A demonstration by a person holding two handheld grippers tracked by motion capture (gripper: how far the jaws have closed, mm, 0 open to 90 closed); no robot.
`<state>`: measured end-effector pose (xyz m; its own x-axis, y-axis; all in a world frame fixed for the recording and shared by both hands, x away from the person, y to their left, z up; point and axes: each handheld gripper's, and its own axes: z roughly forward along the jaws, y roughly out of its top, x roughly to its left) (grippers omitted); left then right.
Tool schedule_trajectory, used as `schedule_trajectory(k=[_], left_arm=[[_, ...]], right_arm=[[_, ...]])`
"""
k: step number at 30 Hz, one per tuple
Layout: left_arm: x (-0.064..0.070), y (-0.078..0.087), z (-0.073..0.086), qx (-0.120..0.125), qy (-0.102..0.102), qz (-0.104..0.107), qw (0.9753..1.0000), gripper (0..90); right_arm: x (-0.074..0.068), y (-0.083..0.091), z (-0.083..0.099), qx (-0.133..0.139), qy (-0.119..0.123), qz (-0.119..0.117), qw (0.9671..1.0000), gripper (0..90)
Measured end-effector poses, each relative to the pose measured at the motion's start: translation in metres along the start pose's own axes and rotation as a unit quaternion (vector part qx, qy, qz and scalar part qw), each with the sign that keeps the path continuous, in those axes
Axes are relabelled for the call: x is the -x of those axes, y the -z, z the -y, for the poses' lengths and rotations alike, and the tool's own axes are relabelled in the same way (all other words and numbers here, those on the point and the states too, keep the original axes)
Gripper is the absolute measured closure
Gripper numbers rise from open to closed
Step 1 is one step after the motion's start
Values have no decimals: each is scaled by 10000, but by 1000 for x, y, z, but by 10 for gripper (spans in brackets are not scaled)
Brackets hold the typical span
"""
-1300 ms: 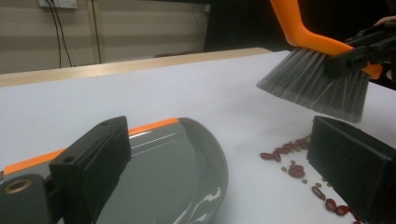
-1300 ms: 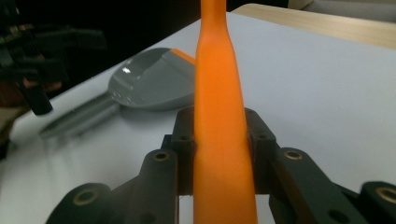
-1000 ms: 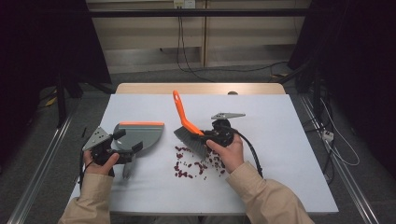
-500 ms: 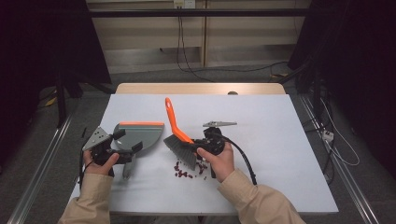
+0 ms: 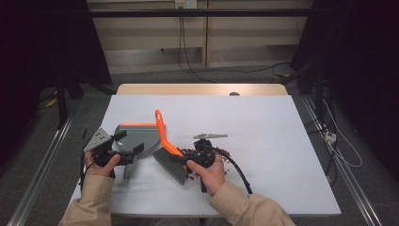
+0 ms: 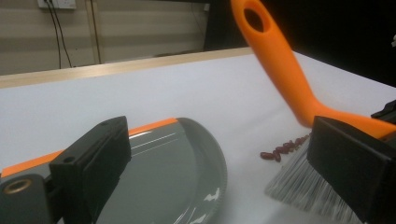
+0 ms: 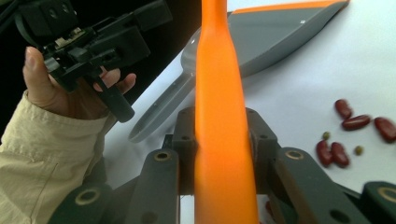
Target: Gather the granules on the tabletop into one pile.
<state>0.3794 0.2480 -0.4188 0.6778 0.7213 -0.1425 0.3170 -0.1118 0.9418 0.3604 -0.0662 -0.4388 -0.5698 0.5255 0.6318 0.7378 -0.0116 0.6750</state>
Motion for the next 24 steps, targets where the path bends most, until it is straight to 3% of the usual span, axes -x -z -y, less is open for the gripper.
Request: schedule_trajectory(k=[3, 5, 8, 9, 24], left_arm=[[0, 0, 0, 6, 1, 6, 10000, 61], [0, 0, 0, 18, 1, 9, 10000, 60], [0, 0, 0, 39, 26, 6, 10000, 60], [0, 1, 0, 39, 28, 5, 10000, 61], [1, 3, -1, 48, -3, -15, 10000, 60]], right_arm=[[2, -8, 5, -164, -7, 142, 9998, 711], [4, -11, 9, -217, 114, 368, 9990, 712], [11, -9, 8, -277, -75, 597, 9978, 713], [12, -8, 8, -295, -20, 686, 9972, 711], [24, 10, 5, -326, -134, 1066, 9937, 708]])
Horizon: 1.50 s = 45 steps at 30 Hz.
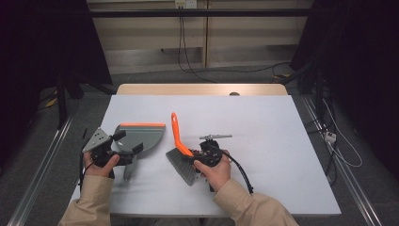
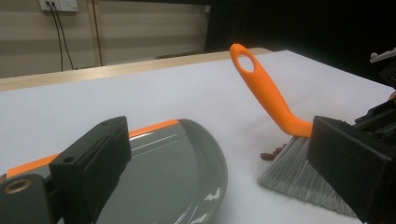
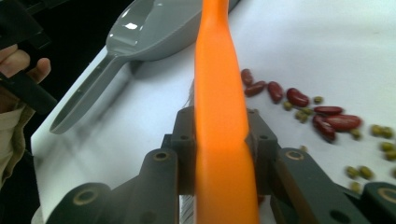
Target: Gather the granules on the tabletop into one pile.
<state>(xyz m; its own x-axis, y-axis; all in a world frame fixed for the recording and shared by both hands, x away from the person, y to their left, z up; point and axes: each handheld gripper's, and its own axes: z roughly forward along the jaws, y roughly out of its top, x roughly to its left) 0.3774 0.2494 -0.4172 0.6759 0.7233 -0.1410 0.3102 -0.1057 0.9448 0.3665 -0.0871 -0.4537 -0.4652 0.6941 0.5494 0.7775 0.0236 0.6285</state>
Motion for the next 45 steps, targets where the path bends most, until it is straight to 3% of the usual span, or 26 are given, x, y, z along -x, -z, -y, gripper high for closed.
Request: schedule_trajectory(k=[20, 34, 39, 45], left_arm=[[1, -1, 0, -11, -42, 0, 10000, 60], [2, -2, 0, -37, -40, -9, 10000, 60], [2, -2, 0, -21, -34, 1, 10000, 60], [3, -4, 0, -47, -38, 6, 10000, 60]], right_arm=[[22, 32, 7, 237, -309, 479, 9981, 705], [33, 48, 8, 356, -291, 711, 9964, 705], [36, 52, 7, 388, -324, 764, 9958, 706], [38, 56, 4, 536, -429, 599, 9958, 712]])
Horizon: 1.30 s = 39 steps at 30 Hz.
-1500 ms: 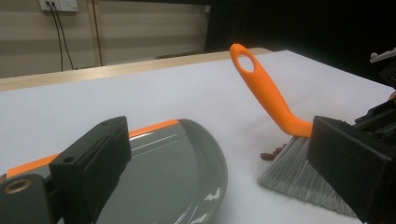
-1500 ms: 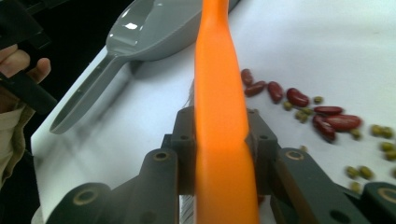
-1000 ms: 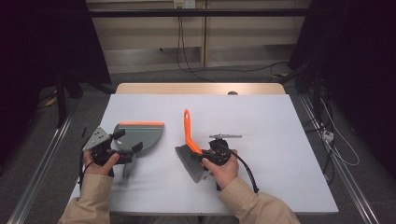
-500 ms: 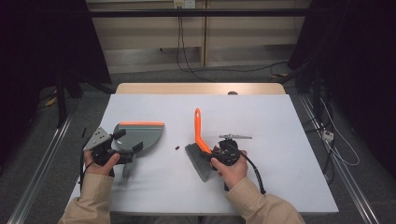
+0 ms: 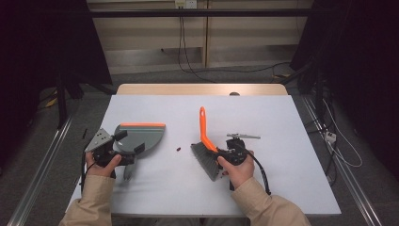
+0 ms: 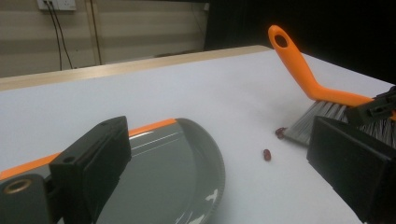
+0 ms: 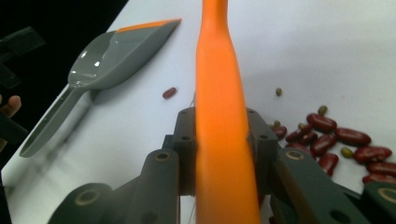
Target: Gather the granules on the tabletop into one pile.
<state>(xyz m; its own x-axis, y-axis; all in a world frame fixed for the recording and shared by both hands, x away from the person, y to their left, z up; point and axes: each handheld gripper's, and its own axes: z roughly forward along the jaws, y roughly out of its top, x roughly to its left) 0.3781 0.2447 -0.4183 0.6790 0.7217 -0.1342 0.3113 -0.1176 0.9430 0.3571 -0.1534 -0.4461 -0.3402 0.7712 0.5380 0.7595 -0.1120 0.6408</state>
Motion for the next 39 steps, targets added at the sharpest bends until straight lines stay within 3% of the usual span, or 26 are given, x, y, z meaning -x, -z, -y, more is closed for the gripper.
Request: schedule_trajectory(k=[9, 21, 24, 29, 32, 35, 39], left_arm=[[-1, -1, 0, -3, -7, 14, 10000, 61], [-3, 1, 0, 22, 25, 3, 10000, 61], [-3, 2, 0, 40, 55, -4, 10000, 61], [-3, 0, 0, 14, 37, 7, 10000, 61], [-3, 1, 0, 17, 29, 6, 10000, 61], [-3, 2, 0, 34, 46, -11, 10000, 61], [-3, 2, 0, 30, 30, -15, 10000, 61]], right_arm=[[-14, -5, -17, 332, -36, -328, 9989, 712], [-50, -51, -25, 236, 45, -470, 9986, 712], [-54, -59, -26, 224, 76, -419, 9988, 712], [-53, -77, -26, 120, -118, -358, 9992, 712], [-50, -84, -24, 7, -127, -90, 9999, 712], [-42, -80, -24, -57, -388, 5, 9992, 710], [-35, -70, -22, -70, -328, 190, 9993, 709]])
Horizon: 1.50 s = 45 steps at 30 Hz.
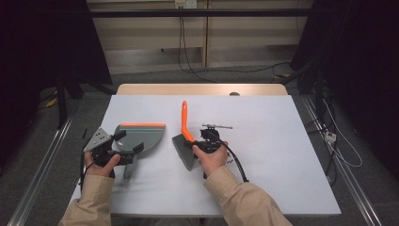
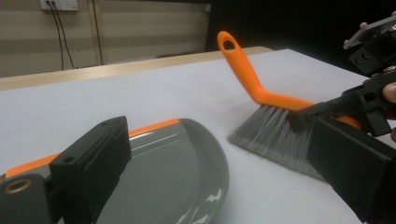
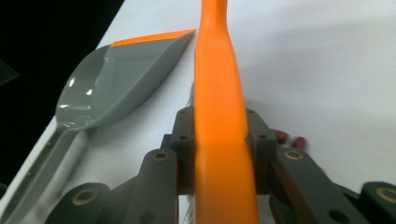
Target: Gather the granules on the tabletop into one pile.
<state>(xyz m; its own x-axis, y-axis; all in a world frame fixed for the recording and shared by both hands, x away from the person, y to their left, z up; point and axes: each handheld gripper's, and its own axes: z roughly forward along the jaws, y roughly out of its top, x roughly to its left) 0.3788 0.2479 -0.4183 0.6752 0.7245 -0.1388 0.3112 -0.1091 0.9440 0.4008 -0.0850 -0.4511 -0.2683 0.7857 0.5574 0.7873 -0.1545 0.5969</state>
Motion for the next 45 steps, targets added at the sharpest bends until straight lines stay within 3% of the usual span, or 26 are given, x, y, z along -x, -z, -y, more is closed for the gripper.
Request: schedule_trajectory(k=[16, 36, 45], left_arm=[[2, -1, -1, 9, -41, -3, 10000, 62], [3, -2, 0, -32, -56, 2, 10000, 62], [3, -4, 0, -48, -62, 6, 10000, 62]], right_arm=[[30, 35, 5, 119, -207, 268, 9994, 707], [50, 56, 7, 233, -364, 341, 9985, 707], [56, 59, 5, 297, -397, 264, 9984, 708]])
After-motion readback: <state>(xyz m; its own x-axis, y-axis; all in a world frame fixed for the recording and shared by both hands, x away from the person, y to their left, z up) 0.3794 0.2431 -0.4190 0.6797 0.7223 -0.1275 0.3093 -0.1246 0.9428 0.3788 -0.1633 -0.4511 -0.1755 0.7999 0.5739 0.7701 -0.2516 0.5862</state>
